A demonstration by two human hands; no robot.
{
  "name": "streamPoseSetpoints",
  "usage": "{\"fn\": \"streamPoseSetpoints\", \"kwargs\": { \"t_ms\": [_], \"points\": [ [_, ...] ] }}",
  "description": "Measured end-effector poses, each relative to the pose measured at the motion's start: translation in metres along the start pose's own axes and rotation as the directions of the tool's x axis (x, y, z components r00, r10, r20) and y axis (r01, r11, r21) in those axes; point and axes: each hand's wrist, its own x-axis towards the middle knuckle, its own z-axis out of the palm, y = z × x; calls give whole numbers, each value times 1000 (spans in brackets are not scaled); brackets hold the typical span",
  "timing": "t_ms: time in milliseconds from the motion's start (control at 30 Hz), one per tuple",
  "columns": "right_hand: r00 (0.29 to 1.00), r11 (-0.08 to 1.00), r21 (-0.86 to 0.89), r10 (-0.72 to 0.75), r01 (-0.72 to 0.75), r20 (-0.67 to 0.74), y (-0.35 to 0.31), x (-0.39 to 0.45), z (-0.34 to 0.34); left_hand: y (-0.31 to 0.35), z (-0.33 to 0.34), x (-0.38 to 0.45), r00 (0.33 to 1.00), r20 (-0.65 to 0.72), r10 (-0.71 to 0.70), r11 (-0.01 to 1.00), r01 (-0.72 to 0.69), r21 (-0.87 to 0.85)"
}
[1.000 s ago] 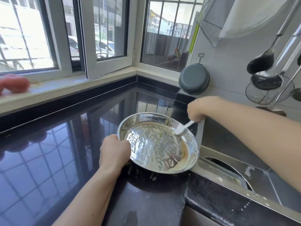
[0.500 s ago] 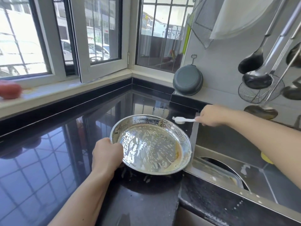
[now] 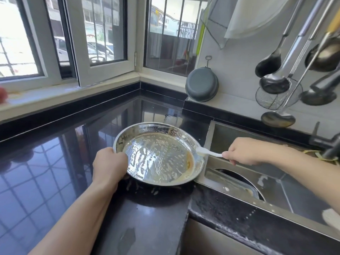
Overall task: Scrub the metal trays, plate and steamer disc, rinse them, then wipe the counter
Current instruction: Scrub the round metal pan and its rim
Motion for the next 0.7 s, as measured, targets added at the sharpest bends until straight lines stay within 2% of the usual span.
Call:
{"fn": "streamPoseSetpoints", "kwargs": {
  "t_ms": [167,233,333,400,567,700],
  "points": [
    [993,1000,3,10,-11,121,-9,-30,1,1,-1,-4,1000,-11,9,1000,-9,8],
    [989,997,-71,-15,26,149,-17,-37,-3,1,-1,-3,1000,-5,9,1000,-9,9],
    [1000,967,-254,1,5,26,-26,-33,-11,1,-2,-3,1000,-2,11,1000,-11,3],
    [1000,962,-274,12,-17,-20,-30,-29,-13,0,-2,-3,1000,5,20,1000,-20,9],
    [1000,966,-258,19,-16,8,-43,-24,-23,0,-2,-3,999,-5,42,999,-42,29],
    [966,932,-353,-6,-88,-257,-52,-9,-23,2,-2,-7,998,-6,62,997,-62,47]
  ]
}}
